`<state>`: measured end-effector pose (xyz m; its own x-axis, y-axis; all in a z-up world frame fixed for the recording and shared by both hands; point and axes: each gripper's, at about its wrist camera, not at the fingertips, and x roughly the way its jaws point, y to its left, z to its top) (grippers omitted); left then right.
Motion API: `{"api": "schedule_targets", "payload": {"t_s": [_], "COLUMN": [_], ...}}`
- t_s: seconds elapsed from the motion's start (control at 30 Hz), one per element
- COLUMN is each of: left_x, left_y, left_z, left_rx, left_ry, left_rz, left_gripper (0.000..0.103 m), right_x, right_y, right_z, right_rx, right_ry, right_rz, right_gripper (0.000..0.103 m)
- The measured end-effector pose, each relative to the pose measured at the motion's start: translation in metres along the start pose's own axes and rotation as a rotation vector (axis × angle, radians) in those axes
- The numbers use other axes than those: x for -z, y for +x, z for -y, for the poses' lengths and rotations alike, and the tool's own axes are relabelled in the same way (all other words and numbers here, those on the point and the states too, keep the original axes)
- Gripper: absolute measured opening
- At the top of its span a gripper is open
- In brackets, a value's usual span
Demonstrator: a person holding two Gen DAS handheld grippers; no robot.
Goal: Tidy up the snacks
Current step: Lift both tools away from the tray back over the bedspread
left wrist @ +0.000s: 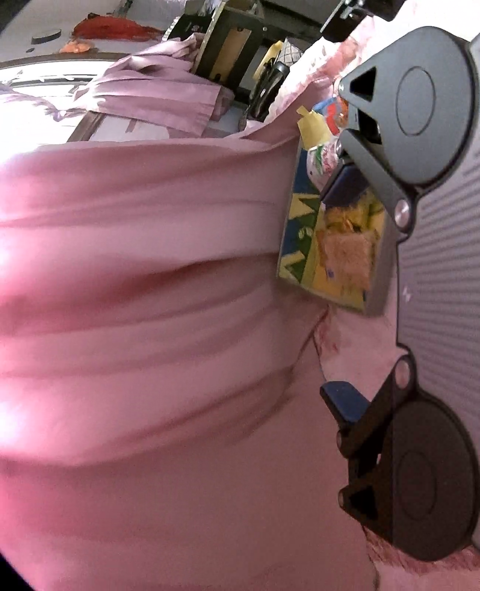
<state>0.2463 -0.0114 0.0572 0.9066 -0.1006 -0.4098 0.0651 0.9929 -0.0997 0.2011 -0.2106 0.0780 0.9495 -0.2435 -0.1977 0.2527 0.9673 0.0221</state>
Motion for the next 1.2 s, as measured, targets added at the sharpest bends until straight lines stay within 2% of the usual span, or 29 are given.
{"api": "schedule_targets", "payload": {"t_s": [0.33,0.7,0.9,1.2], "left_x": [0.036,0.074,0.087,0.098], "left_y": [-0.067,-0.116,-0.134,-0.142], "left_z": [-0.004,-0.020,-0.019,-0.012], "left_rx": [-0.026,-0.036,-0.042,-0.115], "left_ry": [0.034,0.017,0.035,0.102], "left_rz": [-0.006,-0.075,-0.098,-0.156], "left_gripper": [0.103,0.103,0.103,0.103], "right_x": [0.022,0.042,0.050,0.062], "right_y": [-0.067,-0.116,-0.134,-0.135], "right_z": [0.005,0.006,-0.001,-0.008], "right_rx": [-0.032,-0.073,-0.120,-0.151], "right_ry": [-0.014,0.030,0.030,0.045], "right_rz": [-0.053,-0.148,-0.195,-0.292], "right_gripper": [0.102,0.102,0.102,0.102]}}
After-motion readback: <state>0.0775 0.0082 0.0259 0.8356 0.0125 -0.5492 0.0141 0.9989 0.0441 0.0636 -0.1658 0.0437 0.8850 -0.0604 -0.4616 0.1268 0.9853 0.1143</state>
